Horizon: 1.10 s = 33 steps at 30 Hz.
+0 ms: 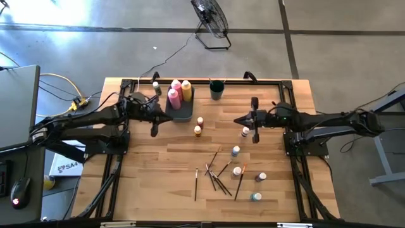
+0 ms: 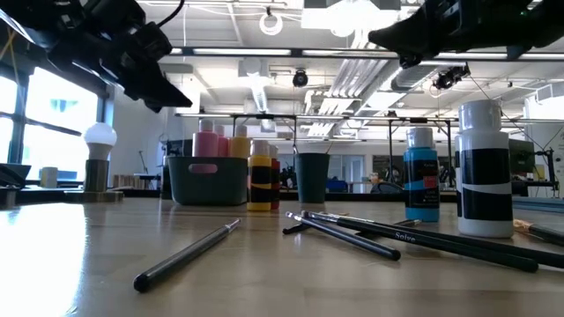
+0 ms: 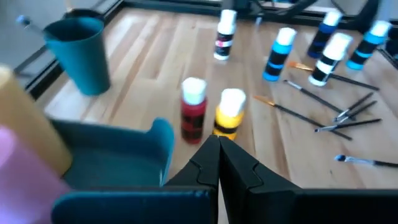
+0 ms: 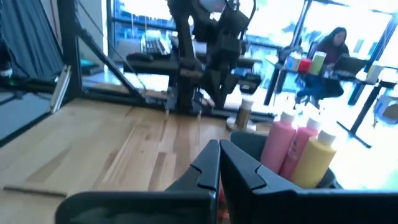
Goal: Pick & Place Paint Supplies
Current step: Put the small yellow paint bottle into the green bin
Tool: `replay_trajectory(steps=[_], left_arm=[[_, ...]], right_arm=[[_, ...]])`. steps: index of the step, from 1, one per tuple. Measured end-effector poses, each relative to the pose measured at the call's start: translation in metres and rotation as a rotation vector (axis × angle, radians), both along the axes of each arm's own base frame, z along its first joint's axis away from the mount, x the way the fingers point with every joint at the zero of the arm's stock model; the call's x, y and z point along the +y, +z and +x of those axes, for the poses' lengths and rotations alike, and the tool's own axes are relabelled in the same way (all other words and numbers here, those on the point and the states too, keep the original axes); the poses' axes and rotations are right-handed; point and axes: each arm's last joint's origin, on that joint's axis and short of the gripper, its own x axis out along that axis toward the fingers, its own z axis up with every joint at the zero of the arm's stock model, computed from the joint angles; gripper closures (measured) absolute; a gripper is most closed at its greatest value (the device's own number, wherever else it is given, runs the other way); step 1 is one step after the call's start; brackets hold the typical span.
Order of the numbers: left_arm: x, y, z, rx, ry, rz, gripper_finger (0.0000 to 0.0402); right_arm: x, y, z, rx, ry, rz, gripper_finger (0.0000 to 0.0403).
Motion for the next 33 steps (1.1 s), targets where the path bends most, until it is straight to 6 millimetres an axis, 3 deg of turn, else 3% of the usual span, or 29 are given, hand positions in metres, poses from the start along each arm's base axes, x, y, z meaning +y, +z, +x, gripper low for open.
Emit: replay_trajectory(steps=[8, 13, 16, 24, 33], left_arm=[[-0.009, -0.015, 0.038, -0.036, -0.173, 0.071, 0.0402], [-0.035, -0.027, 0.053, 0.037, -0.086, 0.149, 0.0402], [-0.054, -0.028, 0.055, 0.055, -0.014, 0.193, 0.0402], [-0.095, -0.024, 0.048, 0.04, -0.04, 0.143, 0.0402], [-0.102, -0.026, 0.045, 0.052, 0.067, 0.12, 0.0402]], right_arm=[[0.0, -0.004, -0.002, 0.038, -0.001, 0.013, 0.0399], [-0.001, -0.004, -0.002, 0.044, -0.03, 0.034, 0.0399], [-0.001, -0.005, -0.002, 0.056, -0.03, 0.036, 0.0399], [0.0, -0.006, -0.002, 0.063, -0.024, 0.026, 0.0399], [-0.005, -0.001, -0.007, 0.034, -0.021, -0.035, 0.0399]])
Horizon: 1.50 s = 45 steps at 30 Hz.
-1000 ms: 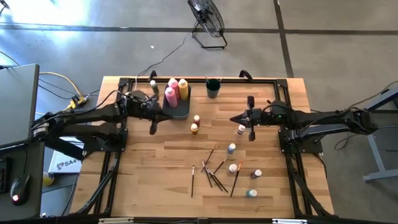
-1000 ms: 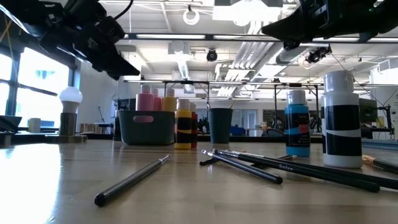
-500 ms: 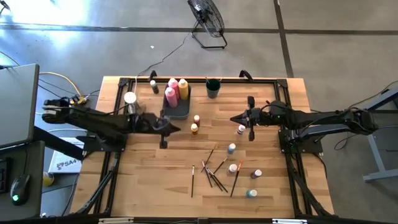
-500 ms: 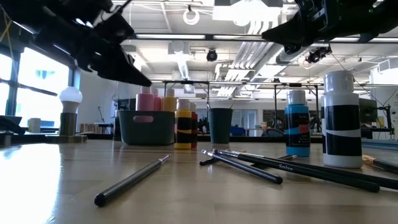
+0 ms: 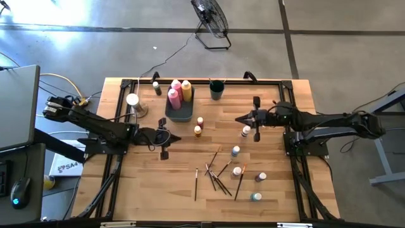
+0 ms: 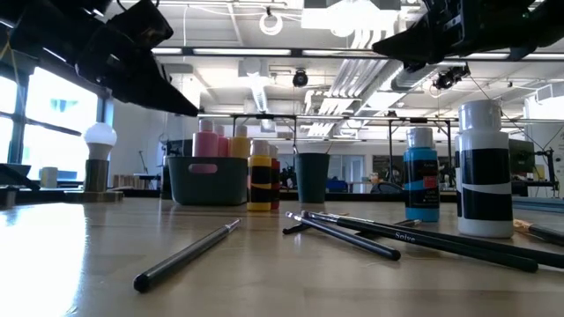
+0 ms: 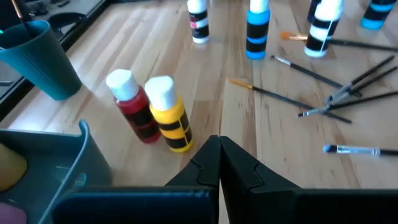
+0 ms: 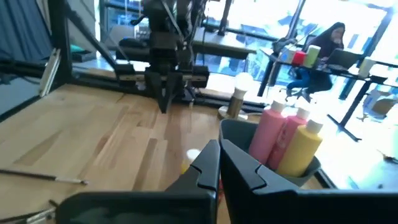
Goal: Pick & Place Paint Supplies
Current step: Put the small yellow paint bottle into the green bin
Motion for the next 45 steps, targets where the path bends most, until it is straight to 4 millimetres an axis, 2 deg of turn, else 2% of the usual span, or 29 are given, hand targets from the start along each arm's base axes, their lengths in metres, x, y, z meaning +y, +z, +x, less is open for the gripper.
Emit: replay_trajectory(steps=[9, 12, 16, 28, 35, 40, 45], left_arm=[[0.0, 0.001, 0.0, -0.011, 0.013, -0.026, 0.0402], [0.0, 0.001, 0.0, -0.017, 0.015, -0.026, 0.0402], [0.002, 0.001, 0.001, -0.027, 0.073, 0.0, 0.0402], [0.003, 0.002, 0.002, -0.079, 0.182, -0.106, 0.0402], [0.005, -0.001, 0.003, -0.083, 0.258, -0.077, 0.0399], [0.007, -0.008, 0.011, -0.086, 0.297, -0.066, 0.0357], [0.021, -0.015, 0.024, -0.138, 0.38, -0.103, 0.0271]], right_arm=[[0.006, 0.017, -0.03, -0.055, 0.011, 0.026, 0.0398], [0.007, 0.02, -0.039, -0.083, -0.038, 0.008, 0.0398], [0.008, 0.016, -0.047, -0.121, -0.125, -0.033, 0.0398], [0.007, 0.012, -0.05, -0.131, -0.166, -0.062, 0.0398], [0.007, 0.011, -0.05, -0.123, -0.166, -0.056, 0.0398], [0.007, 0.011, -0.05, -0.122, -0.166, -0.054, 0.0398], [0.006, 0.01, -0.047, -0.112, -0.168, -0.031, 0.0398]])
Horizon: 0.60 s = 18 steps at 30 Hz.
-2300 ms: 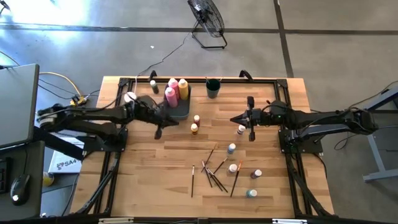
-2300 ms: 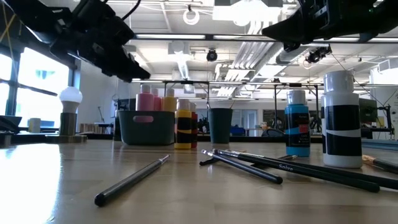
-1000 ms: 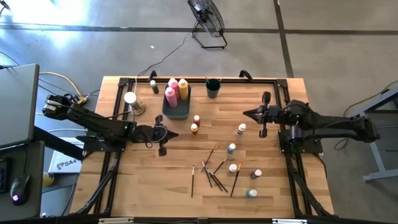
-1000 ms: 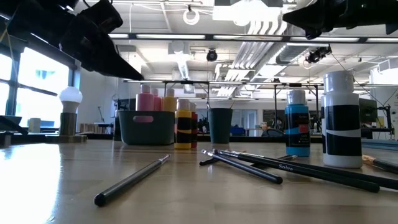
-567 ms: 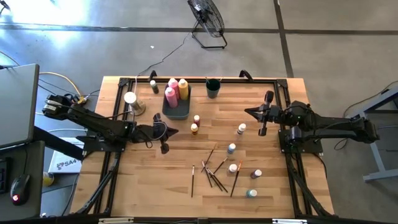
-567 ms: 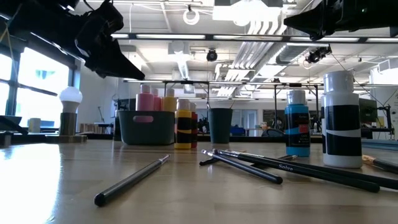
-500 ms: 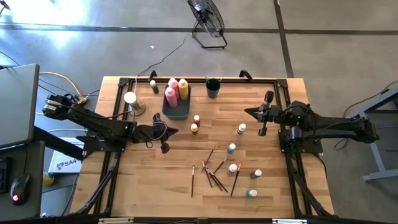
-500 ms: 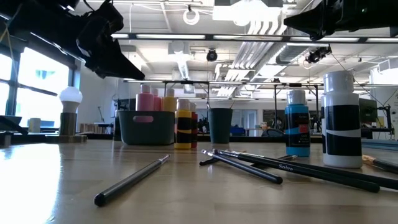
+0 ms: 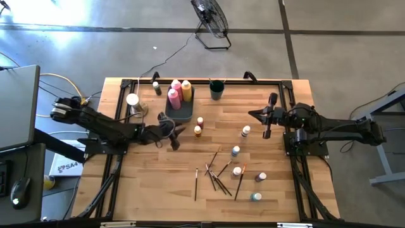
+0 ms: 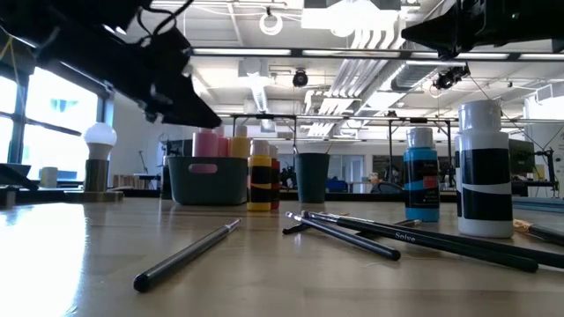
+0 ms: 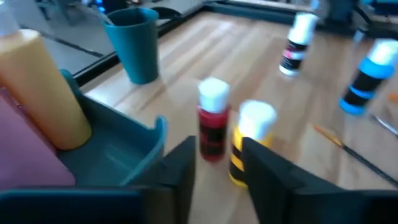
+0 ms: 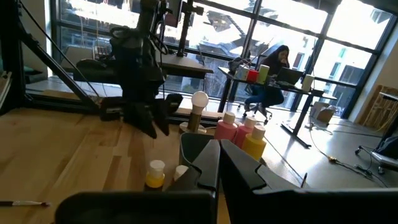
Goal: Pick & Place Paint Supplies
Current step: Put the small yellow paint bottle into the green bin
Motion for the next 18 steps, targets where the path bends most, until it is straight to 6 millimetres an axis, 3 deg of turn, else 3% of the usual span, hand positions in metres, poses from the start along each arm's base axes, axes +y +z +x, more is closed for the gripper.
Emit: replay_trajectory(steps=[5, 10, 18], left_arm=[[0.018, -0.007, 0.007, -0.04, 0.013, -0.102, 0.0177], [0.025, -0.013, 0.012, -0.022, -0.108, -0.171, 0.0108], [0.025, -0.021, 0.029, 0.052, -0.132, -0.059, 0.0087]], right_arm=[[0.0, 0.0, 0.0, 0.001, -0.001, 0.001, 0.0398], [0.0, -0.001, 0.0, 0.007, -0.001, 0.002, 0.0398], [0.0, -0.001, 0.0, 0.011, -0.001, 0.002, 0.0398]])
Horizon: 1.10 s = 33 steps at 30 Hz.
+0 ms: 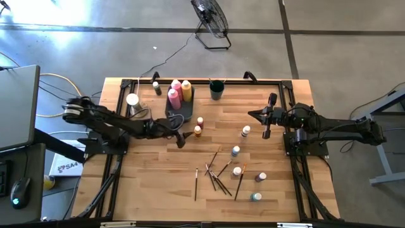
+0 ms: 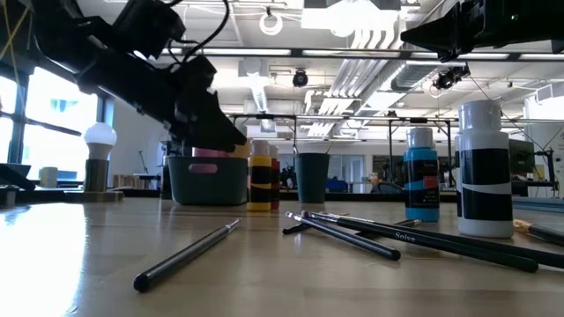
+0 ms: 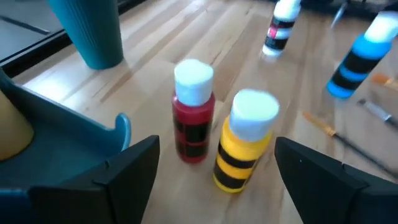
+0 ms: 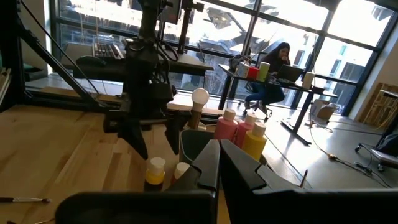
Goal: Pick & Place Paint Supplies
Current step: Put the small yellow paint bottle into the green bin
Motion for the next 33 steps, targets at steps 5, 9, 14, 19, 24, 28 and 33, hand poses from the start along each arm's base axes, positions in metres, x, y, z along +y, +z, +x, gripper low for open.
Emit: replay_trajectory(steps=[5, 9, 14, 19, 24, 28, 33], left_arm=[[-0.001, -0.005, 0.014, 0.038, -0.041, 0.023, 0.0087], [-0.001, -0.005, 0.025, 0.038, -0.042, 0.023, 0.0087], [-0.001, -0.002, 0.034, 0.031, -0.062, 0.014, 0.0087], [-0.001, -0.002, 0.034, 0.031, -0.062, 0.014, 0.0087], [-0.001, -0.002, 0.034, 0.031, -0.062, 0.015, 0.0087], [-0.001, -0.002, 0.034, 0.027, -0.058, 0.008, 0.0087], [-0.001, -0.002, 0.034, 0.027, -0.05, 0.011, 0.0087]], right_arm=[[0.0, -0.001, 0.0, 0.007, 0.0, 0.001, 0.0398], [0.0, -0.001, 0.0, 0.015, -0.001, 0.002, 0.0398], [0.0, -0.002, 0.0, 0.018, 0.0, 0.003, 0.0398], [0.0, -0.002, 0.0, 0.023, 0.0, 0.004, 0.0398], [0.0, -0.003, 0.0, 0.026, 0.0, 0.008, 0.0398], [0.0, -0.003, 0.0, 0.027, 0.0, 0.008, 0.0398], [0.0, -0.003, 0.0, 0.028, 0.0, 0.008, 0.0398]])
